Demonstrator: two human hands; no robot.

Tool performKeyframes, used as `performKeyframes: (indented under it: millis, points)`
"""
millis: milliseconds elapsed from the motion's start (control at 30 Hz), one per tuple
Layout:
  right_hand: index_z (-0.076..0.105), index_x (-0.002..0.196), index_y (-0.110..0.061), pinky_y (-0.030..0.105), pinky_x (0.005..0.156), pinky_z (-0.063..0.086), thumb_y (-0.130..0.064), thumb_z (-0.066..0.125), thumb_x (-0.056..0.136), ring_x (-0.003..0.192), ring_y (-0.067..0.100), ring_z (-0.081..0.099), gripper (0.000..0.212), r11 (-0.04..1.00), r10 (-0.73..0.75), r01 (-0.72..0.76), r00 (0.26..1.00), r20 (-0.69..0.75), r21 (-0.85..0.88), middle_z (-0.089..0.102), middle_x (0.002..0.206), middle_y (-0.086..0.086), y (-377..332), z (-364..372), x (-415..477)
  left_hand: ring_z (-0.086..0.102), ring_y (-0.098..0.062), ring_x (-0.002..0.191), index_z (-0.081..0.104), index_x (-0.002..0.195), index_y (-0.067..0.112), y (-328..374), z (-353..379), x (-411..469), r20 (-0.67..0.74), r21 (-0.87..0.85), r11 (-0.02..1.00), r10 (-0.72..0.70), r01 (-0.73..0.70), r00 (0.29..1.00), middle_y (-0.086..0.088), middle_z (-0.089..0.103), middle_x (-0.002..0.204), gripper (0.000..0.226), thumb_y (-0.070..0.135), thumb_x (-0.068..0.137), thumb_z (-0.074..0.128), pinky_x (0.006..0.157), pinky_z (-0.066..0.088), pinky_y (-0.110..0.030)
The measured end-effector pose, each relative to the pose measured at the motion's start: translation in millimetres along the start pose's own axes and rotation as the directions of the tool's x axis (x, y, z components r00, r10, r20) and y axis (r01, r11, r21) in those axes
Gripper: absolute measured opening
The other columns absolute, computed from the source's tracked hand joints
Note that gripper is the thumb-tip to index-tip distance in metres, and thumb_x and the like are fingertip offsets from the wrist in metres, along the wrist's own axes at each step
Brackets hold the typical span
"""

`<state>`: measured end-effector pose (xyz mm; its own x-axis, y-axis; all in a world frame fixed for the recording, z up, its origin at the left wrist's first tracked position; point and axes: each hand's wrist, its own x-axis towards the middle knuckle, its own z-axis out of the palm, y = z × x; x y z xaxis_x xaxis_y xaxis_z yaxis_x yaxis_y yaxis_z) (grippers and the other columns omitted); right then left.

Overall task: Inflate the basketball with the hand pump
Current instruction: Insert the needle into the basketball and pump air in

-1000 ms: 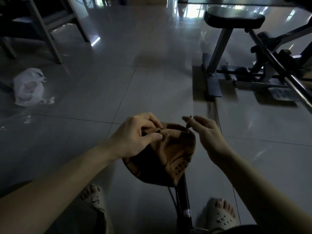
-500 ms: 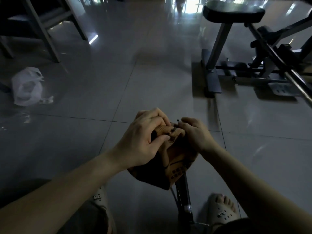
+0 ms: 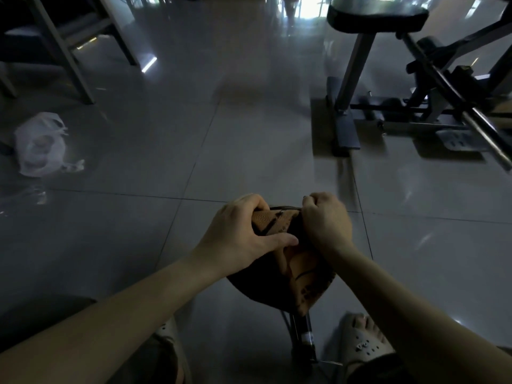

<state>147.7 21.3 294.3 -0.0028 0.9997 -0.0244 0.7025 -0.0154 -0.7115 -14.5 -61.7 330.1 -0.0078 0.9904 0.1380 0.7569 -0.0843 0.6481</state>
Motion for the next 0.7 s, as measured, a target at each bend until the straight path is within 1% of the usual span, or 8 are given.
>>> performKeyframes:
  millis: [67, 167, 267, 367, 467, 533, 633, 700]
  points:
    - [0.046, 0.061, -0.014, 0.032, 0.052, 0.031, -0.025, 0.045, 0.096, 0.051, 0.018, 0.042, 0.037, 1.000, -0.022, 0.022, 1.000, 0.018, 0.010, 0.047, 0.056, 0.001, 0.1, -1.9, -2.7, 0.053, -0.003, 0.072, 0.058, 0.087, 0.025, -0.2, -0.4, -0.4, -0.033, 0.044, 0.999, 0.033, -0.031, 0.999, 0.013, 0.055, 0.080, 0.040, 0.057, 0.073, 0.079, 0.060, 0.034, -0.015]
    - [0.050, 0.064, -0.014, 0.031, 0.049, 0.034, -0.027, 0.045, 0.100, 0.049, 0.015, 0.043, 0.038, 0.997, -0.058, 0.056, 0.997, 0.053, 0.051, 0.048, 0.056, 0.001, -2.5, -10.0, -6.1, 0.056, -0.006, 0.076, 0.063, 0.088, 0.018, -0.4, -7.0, 1.9, -0.091, 0.061, 0.981, 0.191, -0.186, 0.977, 0.011, 0.058, 0.082, 0.024, 0.038, 0.081, 0.074, 0.068, 0.042, -0.024]
    - [0.057, 0.072, -0.006, 0.035, 0.051, 0.039, -0.027, 0.049, 0.101, 0.052, 0.021, 0.048, 0.037, 0.969, -0.080, 0.044, 0.987, 0.141, 0.242, 0.052, 0.060, 0.006, -7.2, -25.1, -10.0, 0.061, -0.010, 0.084, 0.065, 0.091, 0.019, 1.3, -23.0, 3.0, -0.122, -0.040, 0.961, 0.269, -0.275, 0.956, 0.011, 0.063, 0.087, 0.016, 0.025, 0.081, 0.076, 0.081, 0.047, -0.029]
    - [0.068, 0.083, -0.010, 0.029, 0.057, 0.050, -0.030, 0.057, 0.099, 0.067, 0.019, 0.063, 0.028, 0.908, -0.118, 0.005, 0.963, 0.244, 0.419, 0.065, 0.080, 0.006, -12.4, -41.9, -14.5, 0.065, -0.011, 0.079, 0.067, 0.091, 0.020, -0.1, -37.2, 7.9, -0.079, -0.220, 0.960, 0.157, -0.171, 0.984, 0.010, 0.067, 0.084, 0.016, 0.015, 0.082, 0.080, 0.070, 0.049, -0.022]
    - [0.075, 0.089, -0.019, 0.024, 0.068, 0.051, -0.032, 0.069, 0.091, 0.089, 0.011, 0.059, 0.014, 0.917, -0.152, 0.100, 0.983, 0.107, 0.386, 0.058, 0.102, 0.002, -17.9, -45.8, -10.5, 0.067, -0.010, 0.079, 0.069, 0.090, 0.021, -7.8, -36.0, 20.5, 0.024, -0.225, 0.970, 0.097, -0.089, 0.995, 0.009, 0.069, 0.082, 0.018, 0.014, 0.080, 0.082, 0.068, 0.055, -0.031]
    - [0.077, 0.089, -0.018, 0.026, 0.061, 0.052, -0.028, 0.071, 0.090, 0.085, 0.012, 0.060, 0.011, 0.898, -0.202, 0.164, 0.978, 0.053, 0.408, 0.062, 0.099, 0.008, -26.7, -47.4, -8.5, 0.067, -0.008, 0.080, 0.069, 0.089, 0.024, -11.9, -29.7, 27.2, 0.076, -0.192, 0.979, 0.087, -0.071, 0.993, 0.009, 0.070, 0.084, 0.016, 0.018, 0.080, 0.082, 0.072, 0.057, -0.038]
    - [0.077, 0.089, -0.015, 0.026, 0.057, 0.052, -0.020, 0.068, 0.092, 0.076, 0.015, 0.068, 0.011, 0.839, -0.244, 0.107, 0.950, 0.194, 0.534, 0.075, 0.087, 0.003, -38.4, -49.5, -10.2, 0.066, -0.010, 0.082, 0.069, 0.090, 0.027, -18.0, -23.4, 33.5, 0.105, -0.112, 0.993, 0.040, -0.028, 0.994, 0.010, 0.068, 0.085, 0.015, 0.024, 0.079, 0.079, 0.074, 0.057, -0.043]
    - [0.076, 0.087, -0.010, 0.029, 0.056, 0.046, -0.019, 0.065, 0.093, 0.064, 0.021, 0.059, 0.015, 0.838, -0.293, 0.099, 0.911, 0.290, 0.537, 0.072, 0.077, 0.005, -40.4, -50.5, -10.4, 0.066, -0.011, 0.083, 0.071, 0.094, 0.027, -18.5, -24.4, 36.9, 0.130, -0.070, 0.998, 0.001, 0.008, 0.992, 0.010, 0.068, 0.086, 0.019, 0.026, 0.078, 0.080, 0.075, 0.057, -0.044]
